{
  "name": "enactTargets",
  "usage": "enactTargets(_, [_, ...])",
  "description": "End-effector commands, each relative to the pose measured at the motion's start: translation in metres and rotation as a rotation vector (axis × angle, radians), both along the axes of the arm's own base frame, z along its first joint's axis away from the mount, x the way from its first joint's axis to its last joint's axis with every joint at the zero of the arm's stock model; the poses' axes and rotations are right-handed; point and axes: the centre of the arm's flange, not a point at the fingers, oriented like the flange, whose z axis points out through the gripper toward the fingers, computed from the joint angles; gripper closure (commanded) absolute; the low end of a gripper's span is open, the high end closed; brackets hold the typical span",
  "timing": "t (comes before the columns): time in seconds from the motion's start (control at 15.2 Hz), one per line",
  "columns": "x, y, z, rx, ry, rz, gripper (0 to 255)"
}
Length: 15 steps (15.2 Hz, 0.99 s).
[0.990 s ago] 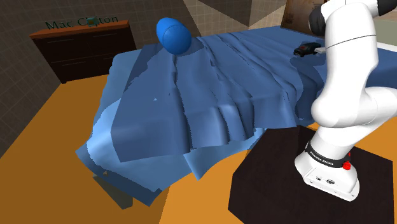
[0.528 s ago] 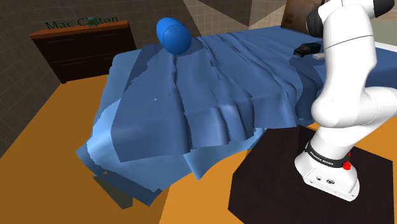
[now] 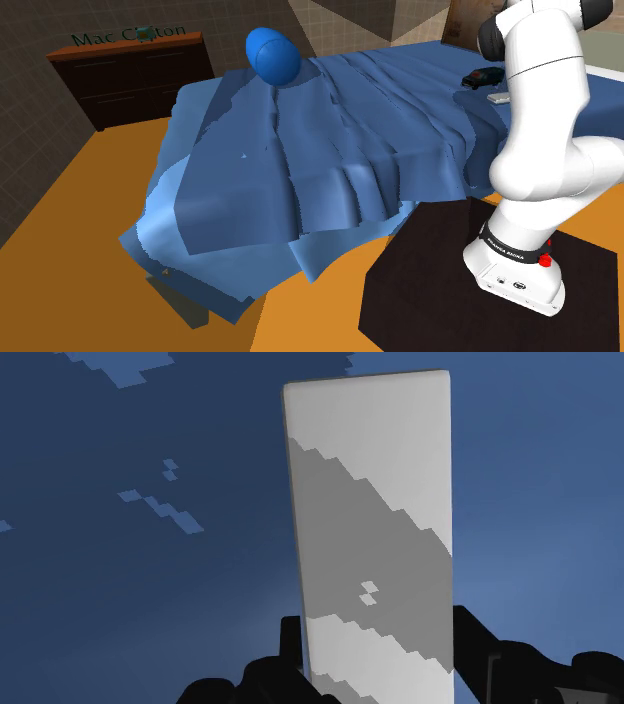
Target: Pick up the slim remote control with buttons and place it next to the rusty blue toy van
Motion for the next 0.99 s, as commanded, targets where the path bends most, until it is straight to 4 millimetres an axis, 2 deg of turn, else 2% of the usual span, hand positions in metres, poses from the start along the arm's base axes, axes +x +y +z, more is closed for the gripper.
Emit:
enactTargets(0.0, [0.001,0.000,-0.002,-0.001,0.000,0.000,255])
enactTargets(0.33, [0.001,0.000,-0.002,-0.001,0.000,0.000,255])
enactTargets(0.4, [0.001,0.000,-0.002,-0.001,0.000,0.000,0])
enactTargets(0.73, [0.001,0.000,-0.002,-0.001,0.000,0.000,0])
enactTargets(0.92, [0.000,0.001,0.038,-0.001,0.000,0.000,0])
